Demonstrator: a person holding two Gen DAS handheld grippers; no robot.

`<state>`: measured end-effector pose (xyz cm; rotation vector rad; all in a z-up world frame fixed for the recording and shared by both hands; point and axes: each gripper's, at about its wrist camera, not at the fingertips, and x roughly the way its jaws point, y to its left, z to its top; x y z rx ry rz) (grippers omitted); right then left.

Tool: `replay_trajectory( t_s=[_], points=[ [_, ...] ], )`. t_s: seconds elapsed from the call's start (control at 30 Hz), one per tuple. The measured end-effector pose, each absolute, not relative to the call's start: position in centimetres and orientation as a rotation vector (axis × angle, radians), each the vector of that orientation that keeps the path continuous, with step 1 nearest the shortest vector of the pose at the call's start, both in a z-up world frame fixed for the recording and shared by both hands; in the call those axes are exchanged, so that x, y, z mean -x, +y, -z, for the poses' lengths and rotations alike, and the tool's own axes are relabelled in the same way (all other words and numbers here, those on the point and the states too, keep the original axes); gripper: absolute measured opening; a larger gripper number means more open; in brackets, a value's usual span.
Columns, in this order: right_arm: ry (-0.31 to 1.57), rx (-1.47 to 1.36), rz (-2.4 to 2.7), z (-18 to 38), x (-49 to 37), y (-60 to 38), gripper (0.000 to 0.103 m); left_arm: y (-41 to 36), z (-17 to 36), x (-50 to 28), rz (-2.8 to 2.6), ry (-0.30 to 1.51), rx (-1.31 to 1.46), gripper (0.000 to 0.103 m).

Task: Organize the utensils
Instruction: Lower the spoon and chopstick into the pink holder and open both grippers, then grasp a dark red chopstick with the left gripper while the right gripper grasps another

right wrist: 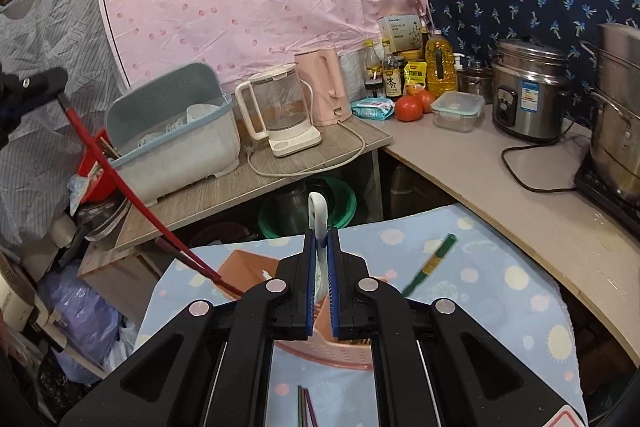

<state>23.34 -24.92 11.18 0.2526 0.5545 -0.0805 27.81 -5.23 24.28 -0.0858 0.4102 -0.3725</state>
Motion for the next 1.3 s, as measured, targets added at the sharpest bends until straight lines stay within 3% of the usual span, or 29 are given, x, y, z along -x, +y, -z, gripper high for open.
replay_trajectory(
  t_s=[0.43, 0.53, 0.73, 0.93, 1.3],
  points=[
    [0.681, -0.238, 0.06, -5.8, -28.1, -23.3, 0.006, -6.2, -18.0, -33.0, 0.36, 0.539, 0.089, 0.007],
    [0.667, -0.242, 0.073, -5.8, -27.7, -23.2, 0.011, -6.0, -17.5, -32.9, 0.357, 0.538, 0.094, 0.008],
    [0.642, -0.25, 0.073, -6.6, -25.9, -23.3, 0.014, -5.1, -17.3, -31.6, 0.344, 0.548, 0.094, 0.032],
    [0.631, -0.276, 0.074, -6.9, -21.2, -23.8, 0.018, -4.2, -16.2, -27.3, 0.35, 0.57, 0.076, 0.045],
    [0.744, -0.309, 0.076, -1.9, -9.8, -23.3, 0.018, -2.8, -6.9, -16.9, 0.363, 0.77, 0.035, 0.046]
  ],
)
